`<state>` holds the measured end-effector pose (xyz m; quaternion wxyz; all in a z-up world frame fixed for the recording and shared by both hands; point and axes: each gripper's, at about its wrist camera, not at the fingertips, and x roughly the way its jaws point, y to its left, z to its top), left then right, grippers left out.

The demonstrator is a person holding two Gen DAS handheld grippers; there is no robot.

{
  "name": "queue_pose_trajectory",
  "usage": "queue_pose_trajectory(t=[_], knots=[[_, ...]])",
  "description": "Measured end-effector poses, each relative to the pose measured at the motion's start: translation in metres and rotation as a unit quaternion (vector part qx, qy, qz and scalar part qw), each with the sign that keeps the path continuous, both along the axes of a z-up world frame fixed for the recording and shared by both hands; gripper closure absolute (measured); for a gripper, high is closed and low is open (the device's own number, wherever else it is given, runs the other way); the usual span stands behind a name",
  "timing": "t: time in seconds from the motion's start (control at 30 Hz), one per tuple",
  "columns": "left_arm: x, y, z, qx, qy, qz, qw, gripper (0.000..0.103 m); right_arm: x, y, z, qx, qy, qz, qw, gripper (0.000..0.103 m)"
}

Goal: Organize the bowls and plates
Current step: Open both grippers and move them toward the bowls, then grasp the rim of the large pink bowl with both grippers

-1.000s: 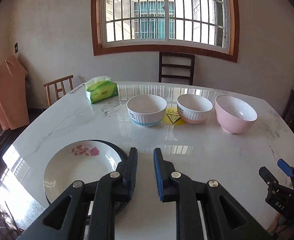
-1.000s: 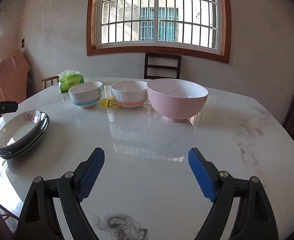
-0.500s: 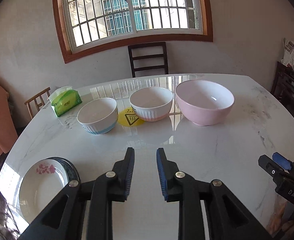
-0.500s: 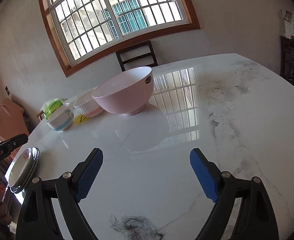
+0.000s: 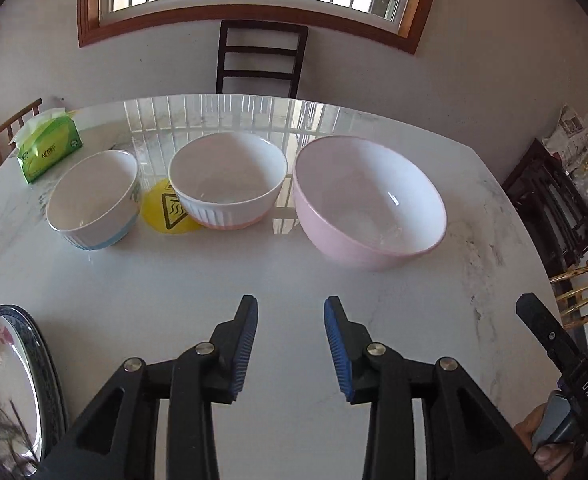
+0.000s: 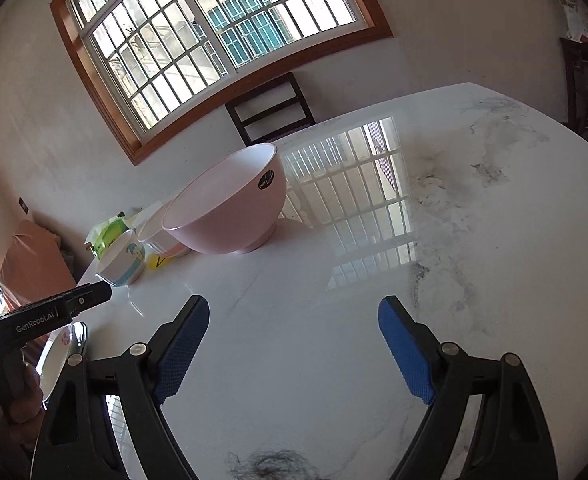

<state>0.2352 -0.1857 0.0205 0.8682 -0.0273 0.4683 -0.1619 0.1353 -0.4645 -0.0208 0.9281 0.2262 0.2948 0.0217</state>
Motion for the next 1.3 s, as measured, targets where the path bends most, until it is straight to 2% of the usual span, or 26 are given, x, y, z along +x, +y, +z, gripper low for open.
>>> queue_pose_trajectory(t=[0.1, 0.17, 0.23, 0.43, 0.53, 0.63, 0.77, 0.87, 0.9, 1.0, 1.07, 1.13, 1.2, 1.3], knots=[[0.02, 0.0, 0.003, -0.051, 0.02, 0.004, 0.9985, 0.068, 0.02, -0.015, 0.026, 0.009, -0.011, 0.009, 1.0, 0.02], [0.032, 0.002, 0.003, -0.098, 0.04, 0.003, 0.9944, 0.068, 0.039, -0.023, 0.042, 0.015, -0.012, 0.019, 1.0, 0.02], [0.045, 0.001, 0.001, -0.13, 0.061, 0.005, 0.9896, 0.068, 0.063, -0.027, 0.05, 0.027, 0.006, 0.04, 0.999, 0.02], [0.071, -0.003, -0.007, -0.146, 0.088, 0.021, 0.9851, 0.068, 0.125, -0.026, 0.056, 0.015, 0.05, 0.06, 0.997, 0.023], [0.082, -0.006, -0.014, -0.134, 0.111, 0.03, 0.9842, 0.068, 0.152, -0.024, 0.052, 0.011, 0.078, 0.068, 0.995, 0.025], [0.09, -0.002, -0.028, -0.162, 0.145, 0.047, 0.9749, 0.068, 0.174, -0.024, 0.045, 0.006, 0.102, 0.067, 0.993, 0.027], [0.097, 0.003, -0.041, -0.186, 0.165, 0.076, 0.9655, 0.068, 0.194, -0.017, 0.035, -0.01, 0.129, 0.075, 0.989, 0.033], [0.1, 0.004, -0.051, -0.199, 0.183, 0.089, 0.9586, 0.068, 0.204, -0.011, 0.029, -0.024, 0.142, 0.085, 0.986, 0.042], [0.101, 0.003, -0.053, -0.201, 0.186, 0.087, 0.9577, 0.068, 0.208, -0.009, 0.027, -0.029, 0.151, 0.086, 0.984, 0.049], [0.101, -0.004, -0.05, -0.185, 0.178, 0.064, 0.9643, 0.079, 0.214, -0.008, 0.016, -0.032, 0.175, 0.089, 0.98, 0.069], [0.096, -0.004, -0.047, -0.168, 0.174, 0.071, 0.9676, 0.082, 0.214, -0.003, 0.009, -0.034, 0.188, 0.099, 0.977, 0.077], [0.089, 0.002, -0.045, -0.163, 0.171, 0.081, 0.9683, 0.084, 0.212, 0.001, 0.005, -0.024, 0.199, 0.111, 0.973, 0.09], [0.078, 0.01, -0.04, -0.163, 0.165, 0.084, 0.9691, 0.084, 0.206, 0.007, 0.005, -0.029, 0.201, 0.112, 0.973, 0.09], [0.054, 0.023, -0.028, -0.155, 0.153, 0.081, 0.9727, 0.084, 0.192, 0.009, 0.003, -0.002, 0.211, 0.121, 0.97, 0.089]])
